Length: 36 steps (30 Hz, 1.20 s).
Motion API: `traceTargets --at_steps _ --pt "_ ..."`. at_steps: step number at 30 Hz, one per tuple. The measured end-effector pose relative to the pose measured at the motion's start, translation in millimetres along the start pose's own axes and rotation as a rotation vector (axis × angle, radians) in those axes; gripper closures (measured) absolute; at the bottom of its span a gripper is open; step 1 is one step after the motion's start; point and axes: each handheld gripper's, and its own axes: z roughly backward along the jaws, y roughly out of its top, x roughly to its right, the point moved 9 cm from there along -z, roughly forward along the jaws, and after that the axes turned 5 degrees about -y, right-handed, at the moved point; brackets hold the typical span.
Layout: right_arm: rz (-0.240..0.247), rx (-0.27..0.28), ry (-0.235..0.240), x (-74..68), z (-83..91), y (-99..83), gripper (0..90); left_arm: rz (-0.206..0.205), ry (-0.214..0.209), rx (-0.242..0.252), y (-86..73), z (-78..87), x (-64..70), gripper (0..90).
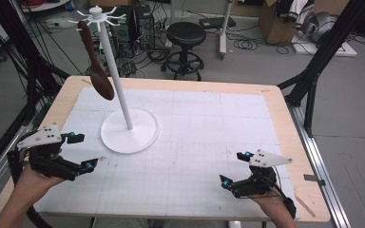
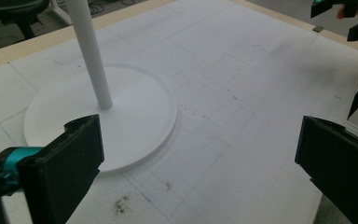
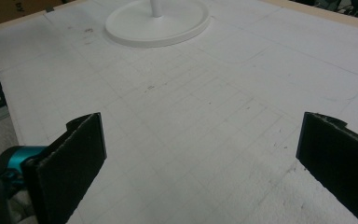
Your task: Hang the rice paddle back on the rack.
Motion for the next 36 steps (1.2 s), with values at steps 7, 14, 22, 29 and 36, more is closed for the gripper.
traceTargets --at_steps 7,14,22,29,36 --pt "0.004 0.015 0.0 -0.6 0.4 2.1 0.4 -0.017 -0.007 -0.001 -9.1 -4.5 3.0 1.7" --pt "0.0 0.014 -0.001 -0.6 1.2 1.7 0.5 0.008 -0.009 0.007 -18.6 -4.3 -0.8 1.7" --pt "0.003 0.029 -0.005 0.5 2.6 3.2 0.5 0.0 -0.028 0.023 -25.8 -9.6 0.7 1.7" --pt "0.003 0.03 -0.001 0.0 2.8 3.4 0.5 -0.016 -0.047 0.02 -32.1 -16.6 2.9 1.7" --pt "0.007 0.043 -0.001 0.6 4.3 4.8 0.5 -0.039 -0.043 0.039 -32.0 -18.5 3.6 1.7"
